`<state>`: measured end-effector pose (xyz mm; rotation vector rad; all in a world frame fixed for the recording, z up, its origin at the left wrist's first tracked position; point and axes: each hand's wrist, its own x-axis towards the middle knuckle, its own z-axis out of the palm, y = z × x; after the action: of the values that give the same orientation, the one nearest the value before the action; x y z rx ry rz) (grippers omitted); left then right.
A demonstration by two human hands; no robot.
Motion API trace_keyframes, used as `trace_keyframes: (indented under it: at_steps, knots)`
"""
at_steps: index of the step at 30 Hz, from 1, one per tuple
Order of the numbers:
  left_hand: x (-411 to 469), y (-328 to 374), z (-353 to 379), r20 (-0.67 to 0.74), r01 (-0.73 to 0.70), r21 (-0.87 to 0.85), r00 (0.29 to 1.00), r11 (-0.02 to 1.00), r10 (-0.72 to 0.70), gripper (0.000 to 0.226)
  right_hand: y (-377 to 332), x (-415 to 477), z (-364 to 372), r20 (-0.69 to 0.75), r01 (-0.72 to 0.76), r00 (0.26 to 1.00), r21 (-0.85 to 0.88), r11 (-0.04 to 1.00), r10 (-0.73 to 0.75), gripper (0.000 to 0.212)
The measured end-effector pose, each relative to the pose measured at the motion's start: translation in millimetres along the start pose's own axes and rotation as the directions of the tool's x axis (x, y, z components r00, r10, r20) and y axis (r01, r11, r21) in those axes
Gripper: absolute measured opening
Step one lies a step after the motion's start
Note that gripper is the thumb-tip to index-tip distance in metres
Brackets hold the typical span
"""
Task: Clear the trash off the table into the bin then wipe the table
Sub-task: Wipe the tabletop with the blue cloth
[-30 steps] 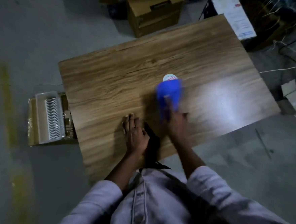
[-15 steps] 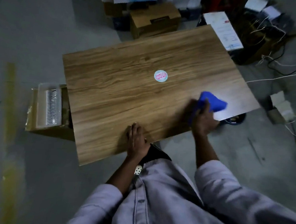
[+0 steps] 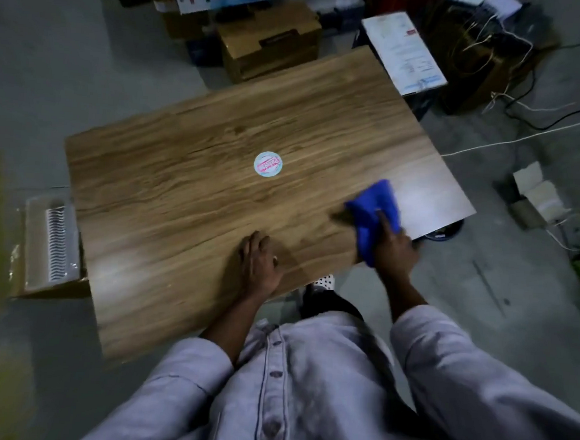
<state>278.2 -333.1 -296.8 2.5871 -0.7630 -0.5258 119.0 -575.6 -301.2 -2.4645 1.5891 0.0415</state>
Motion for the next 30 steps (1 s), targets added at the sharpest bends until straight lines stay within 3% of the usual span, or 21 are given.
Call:
trace_keyframes:
  at_steps: [2,3,4,5,6,7,9,10,11,13,16,17,19,21,22,24,25,27,28,30]
  knots:
    - [19.3,18.2,6.2,-0.066,-0.050,-0.039,0.997,0.998,0.048,0.057,24.4,40.1,-23.6,0.053,-0.304,0.952,0.079,0.949,0.301,0.058]
    - [29.6,27.5,9.2,-0.115,-0.057,-0.059,0.992,0.997,0.050,0.060,23.8,58.4,-30.7,0.030,-0.391,0.920,0.101,0.915,0.390,0.061]
    - [39.0,38.9,10.3,-0.154,-0.029,-0.088,0.988,0.996,0.015,0.062,12.5,70.5,-36.9,-0.032,-0.377,0.923,0.114,0.919,0.383,0.063]
    - [47.8,50.7,12.0,-0.173,0.016,-0.130,0.984,0.991,-0.038,0.061,-6.9,74.5,-39.3,-0.069,-0.273,0.957,0.124,0.954,0.283,0.066]
    - [55.7,61.8,12.5,-0.183,0.056,-0.166,0.979,0.984,-0.087,0.058,-33.3,70.9,-38.5,-0.057,-0.082,0.994,0.121,0.989,0.089,0.067]
    - [62.6,71.6,13.6,-0.202,0.082,-0.197,0.972,0.977,-0.122,0.054,-60.1,60.1,-33.0,-0.016,0.176,0.984,0.114,0.978,-0.175,0.064]
    - [73.2,85.5,18.3,-0.235,0.123,-0.245,0.955,0.962,-0.182,0.046,-95.3,30.3,-17.6,0.072,0.596,0.795,0.087,0.798,-0.602,0.057]
    - [78.7,91.6,19.4,-0.244,0.148,-0.262,0.946,0.954,-0.213,0.042,-98.2,27.4,-9.1,0.093,0.690,0.715,0.067,0.721,-0.693,0.056]
    - [84.1,94.4,22.0,-0.253,0.163,-0.259,0.940,0.952,-0.230,0.037,-90.7,34.9,-3.2,0.137,0.695,0.705,0.062,0.716,-0.696,0.056]
    - [89.3,96.0,29.1,-0.257,0.149,-0.207,0.945,0.967,-0.200,0.029,-51.7,67.3,5.0,0.127,0.581,0.806,0.017,0.814,-0.578,0.057]
    - [95.4,100.6,36.9,-0.264,0.086,-0.179,0.955,0.980,-0.132,0.034,23.8,123.0,-7.7,0.115,0.174,0.979,-0.059,0.983,-0.166,0.060]
    - [97.4,103.3,39.0,-0.266,0.065,-0.177,0.958,0.982,-0.111,0.034,46.5,142.0,-16.2,0.088,0.010,0.996,-0.044,0.999,-0.006,0.058]
    - [102.3,110.5,40.9,-0.273,0.028,-0.163,0.959,0.986,-0.072,0.034,68.3,176.2,-36.9,0.026,-0.294,0.956,0.016,0.956,0.293,0.064]
    - [110.6,119.9,40.6,-0.284,0.004,-0.180,0.957,0.984,-0.056,0.032,49.1,191.7,-54.3,-0.009,-0.423,0.905,0.061,0.904,0.424,0.060]
    - [114.8,125.4,41.3,-0.307,-0.003,-0.197,0.950,0.980,-0.059,0.029,26.4,190.8,-56.0,-0.027,-0.355,0.933,0.099,0.930,0.359,0.056]
    - [123.3,139.5,43.8,-0.382,0.019,-0.259,0.916,0.966,-0.121,0.023,-41.9,169.2,-53.9,0.058,0.005,0.998,0.163,0.987,-0.014,0.053]
    - [128.9,145.9,44.0,-0.406,0.050,-0.305,0.897,0.951,-0.177,0.024,-75.7,151.9,-46.8,0.109,0.236,0.961,0.143,0.961,-0.252,0.054]
    - [144.1,150.2,41.1,-0.410,0.126,-0.410,0.860,0.903,-0.305,0.034,-122.0,121.9,-26.8,0.141,0.597,0.785,0.090,0.797,-0.603,0.054]
    - [150.4,147.1,38.9,-0.405,0.152,-0.442,0.846,0.884,-0.348,0.037,-128.0,115.7,-17.1,0.161,0.673,0.720,0.075,0.736,-0.675,0.053]
    - [155.8,135.5,35.3,-0.431,0.184,-0.398,0.827,0.899,-0.360,0.036,-116.2,122.6,-1.6,0.197,0.701,0.692,0.050,0.712,-0.695,0.058]
